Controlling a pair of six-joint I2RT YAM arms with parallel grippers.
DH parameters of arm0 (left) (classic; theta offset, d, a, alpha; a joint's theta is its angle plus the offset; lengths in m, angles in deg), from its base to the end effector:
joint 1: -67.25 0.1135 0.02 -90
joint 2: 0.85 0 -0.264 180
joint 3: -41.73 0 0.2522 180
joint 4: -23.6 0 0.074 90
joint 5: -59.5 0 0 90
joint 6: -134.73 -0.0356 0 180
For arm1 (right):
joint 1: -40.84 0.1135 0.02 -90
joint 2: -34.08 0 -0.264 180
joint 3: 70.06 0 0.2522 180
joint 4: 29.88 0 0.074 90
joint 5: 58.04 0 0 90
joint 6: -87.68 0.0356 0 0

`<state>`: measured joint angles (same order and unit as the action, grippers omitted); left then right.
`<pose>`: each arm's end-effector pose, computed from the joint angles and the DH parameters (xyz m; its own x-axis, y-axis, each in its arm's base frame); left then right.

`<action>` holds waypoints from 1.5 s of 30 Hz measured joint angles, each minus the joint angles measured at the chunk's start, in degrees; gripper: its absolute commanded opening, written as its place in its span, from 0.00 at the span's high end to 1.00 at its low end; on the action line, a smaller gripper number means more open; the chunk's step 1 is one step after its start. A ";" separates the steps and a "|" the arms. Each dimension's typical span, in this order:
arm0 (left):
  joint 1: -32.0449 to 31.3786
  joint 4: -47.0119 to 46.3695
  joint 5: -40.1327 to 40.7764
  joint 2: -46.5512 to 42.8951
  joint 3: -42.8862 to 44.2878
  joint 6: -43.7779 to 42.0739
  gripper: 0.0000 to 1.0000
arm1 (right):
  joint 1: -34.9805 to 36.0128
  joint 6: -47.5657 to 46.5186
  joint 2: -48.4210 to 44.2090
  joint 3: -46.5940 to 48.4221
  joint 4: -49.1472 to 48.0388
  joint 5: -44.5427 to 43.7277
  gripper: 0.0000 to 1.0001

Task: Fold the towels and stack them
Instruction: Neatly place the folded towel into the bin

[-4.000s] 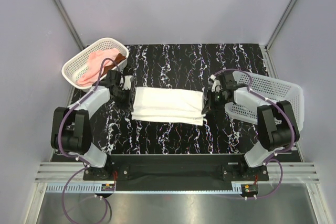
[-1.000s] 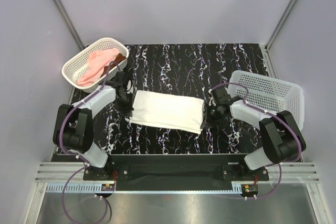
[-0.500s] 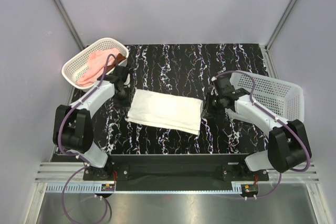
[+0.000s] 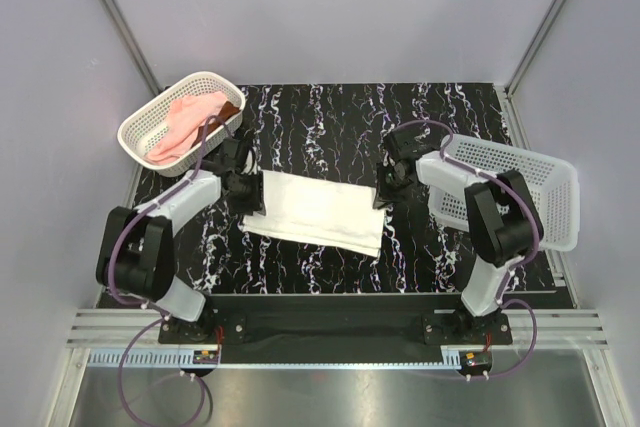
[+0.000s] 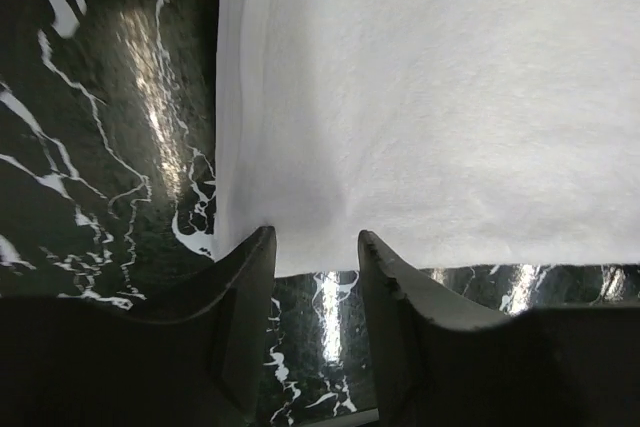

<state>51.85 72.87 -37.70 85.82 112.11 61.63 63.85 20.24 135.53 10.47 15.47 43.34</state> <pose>0.2803 -0.0818 0.2068 -0.9309 -0.0427 -0.3627 0.0448 0.9723 -0.2295 0.3211 0.1440 0.1825 -0.9532 0.0038 -0.3023 -0.0981 0.9419 0.3212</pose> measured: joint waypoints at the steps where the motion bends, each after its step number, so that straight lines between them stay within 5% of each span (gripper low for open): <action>1: 0.00 -0.81 -0.31 0.55 -1.38 0.66 0.58 | 0.00 -0.63 1.64 -0.02 -0.24 -0.63 0.78; 11: 0.31 -3.56 3.56 2.84 -4.76 5.86 0.60 | 0.15 -4.39 3.15 2.32 1.79 -4.48 0.75; 18: -0.20 -3.26 2.60 -0.72 -1.16 6.12 0.57 | 0.68 -2.51 -6.29 0.94 2.45 3.21 0.75; 30: -0.72 -10.49 0.31 1.46 -9.55 11.06 0.58 | 2.51 5.60 -10.16 -24.24 -15.28 15.54 0.77; 36: -0.87 -10.23 4.81 -1.77 -9.35 12.24 0.56 | 2.73 4.59 -12.57 -23.34 -13.55 15.52 0.77; 45: -7.48 -15.02 0.63 -3.37 -6.32 14.67 0.54 | 8.81 6.03 -9.38 -11.96 -17.46 20.11 0.77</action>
<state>44.38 57.85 -37.07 82.45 105.80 76.30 72.66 26.28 126.15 -1.49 -1.99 63.45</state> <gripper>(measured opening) 0.450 0.234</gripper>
